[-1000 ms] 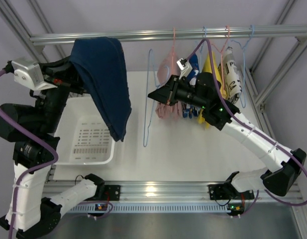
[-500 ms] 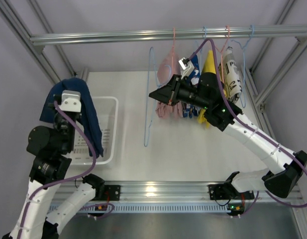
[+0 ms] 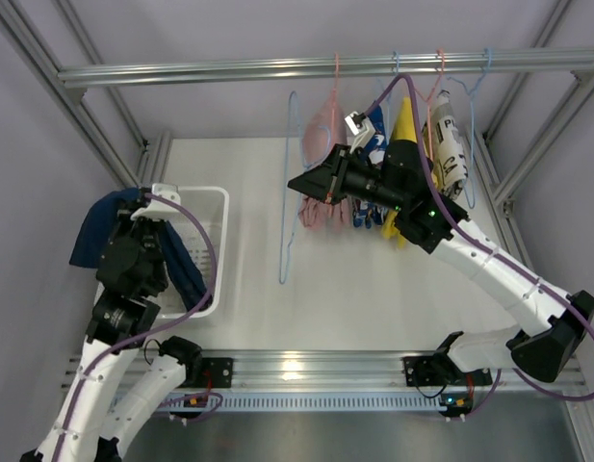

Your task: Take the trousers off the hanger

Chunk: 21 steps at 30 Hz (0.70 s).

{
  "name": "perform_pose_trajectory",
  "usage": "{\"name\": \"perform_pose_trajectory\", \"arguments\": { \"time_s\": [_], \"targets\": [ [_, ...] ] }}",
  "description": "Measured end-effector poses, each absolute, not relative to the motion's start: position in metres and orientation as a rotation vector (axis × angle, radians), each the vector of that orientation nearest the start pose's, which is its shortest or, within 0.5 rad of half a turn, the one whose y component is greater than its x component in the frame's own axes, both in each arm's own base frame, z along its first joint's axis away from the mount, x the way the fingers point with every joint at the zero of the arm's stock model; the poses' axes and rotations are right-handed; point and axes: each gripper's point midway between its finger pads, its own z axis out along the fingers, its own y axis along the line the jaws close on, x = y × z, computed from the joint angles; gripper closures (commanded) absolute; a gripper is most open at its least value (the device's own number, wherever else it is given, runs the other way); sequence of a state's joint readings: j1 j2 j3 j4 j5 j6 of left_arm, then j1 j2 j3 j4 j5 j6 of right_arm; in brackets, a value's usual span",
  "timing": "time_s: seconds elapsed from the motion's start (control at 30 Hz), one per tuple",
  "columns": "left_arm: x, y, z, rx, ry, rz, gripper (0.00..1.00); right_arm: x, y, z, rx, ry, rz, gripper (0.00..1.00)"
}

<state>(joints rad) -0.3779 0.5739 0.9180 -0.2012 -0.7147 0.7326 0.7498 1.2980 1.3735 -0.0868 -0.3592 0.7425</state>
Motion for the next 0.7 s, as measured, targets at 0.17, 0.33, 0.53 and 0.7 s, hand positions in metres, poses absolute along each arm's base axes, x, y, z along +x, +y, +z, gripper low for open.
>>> {"name": "perform_pose_trajectory", "arguments": {
  "time_s": [0.17, 0.33, 0.53, 0.7],
  "targets": [
    [0.245, 0.054, 0.344, 0.272, 1.607, 0.85, 1.0, 0.246, 0.35, 0.41, -0.322, 1.759, 1.41, 1.0],
    [0.26, 0.043, 0.305, 0.279, 1.704, 0.771, 1.0, 0.248, 0.351, 0.407, -0.321, 1.769, 1.407, 1.0],
    [0.283, 0.018, 0.265, 0.193, 1.82, 0.55, 1.0, 0.248, 0.351, 0.406, -0.324, 1.768, 1.403, 1.0],
    [0.297, 0.026, 0.212, 0.021, 2.007, 0.427, 1.0, 0.248, 0.351, 0.406, -0.329, 1.767, 1.398, 1.0]
  ]
}}
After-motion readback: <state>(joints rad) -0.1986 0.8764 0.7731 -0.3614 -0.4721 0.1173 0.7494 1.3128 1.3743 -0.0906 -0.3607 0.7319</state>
